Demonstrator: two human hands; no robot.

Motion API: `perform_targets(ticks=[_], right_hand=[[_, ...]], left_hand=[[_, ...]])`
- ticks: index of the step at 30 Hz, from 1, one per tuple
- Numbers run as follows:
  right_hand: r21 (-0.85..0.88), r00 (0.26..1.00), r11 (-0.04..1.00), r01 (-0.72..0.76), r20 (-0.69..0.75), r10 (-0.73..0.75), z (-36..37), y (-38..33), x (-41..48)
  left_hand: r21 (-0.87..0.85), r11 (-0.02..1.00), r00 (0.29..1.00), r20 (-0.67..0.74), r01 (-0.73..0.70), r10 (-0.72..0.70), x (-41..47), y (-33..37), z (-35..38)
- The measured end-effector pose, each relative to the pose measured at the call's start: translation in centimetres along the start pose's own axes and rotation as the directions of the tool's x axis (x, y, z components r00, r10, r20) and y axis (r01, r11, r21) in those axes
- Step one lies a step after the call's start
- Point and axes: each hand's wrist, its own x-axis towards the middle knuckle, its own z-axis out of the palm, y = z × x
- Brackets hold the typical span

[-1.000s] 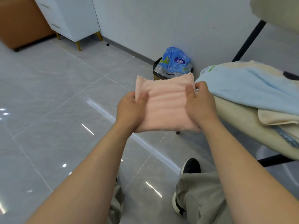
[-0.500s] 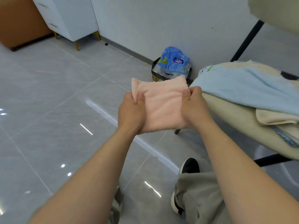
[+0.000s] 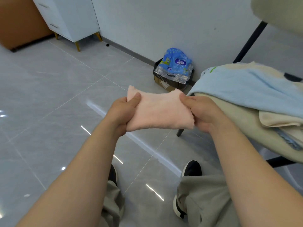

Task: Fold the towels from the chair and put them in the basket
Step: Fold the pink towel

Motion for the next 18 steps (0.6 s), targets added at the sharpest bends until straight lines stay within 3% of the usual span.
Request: perform_targets(ticks=[2, 5, 13, 18], right_hand=[[0.124, 0.982, 0.979, -0.165, 0.112, 0.151, -0.2, -0.5, -0.6], [0.233, 0.953, 0.931, -0.281, 0.181, 0.242, -0.7, -0.7, -0.8], [0.148, 0.922, 0.925, -0.350, 0.228, 0.312, -1.0, -0.7, -1.1], [0.177, 0.910, 0.923, -0.343, 0.308, 0.279, -1.2, -0.9, -0.8]], left_hand=[[-0.043, 0.997, 0.997, 0.052, 0.067, -0.064, -0.4, 0.5, -0.4], [-0.077, 0.993, 0.993, 0.074, 0.095, -0.089, -0.9, 0.9, -0.5], [-0.103, 0.978, 0.981, 0.096, 0.179, -0.169, -0.9, 0.9, -0.7], [-0.243, 0.942, 0.970, 0.133, 0.231, -0.204, -0.9, 1.2, -0.7]])
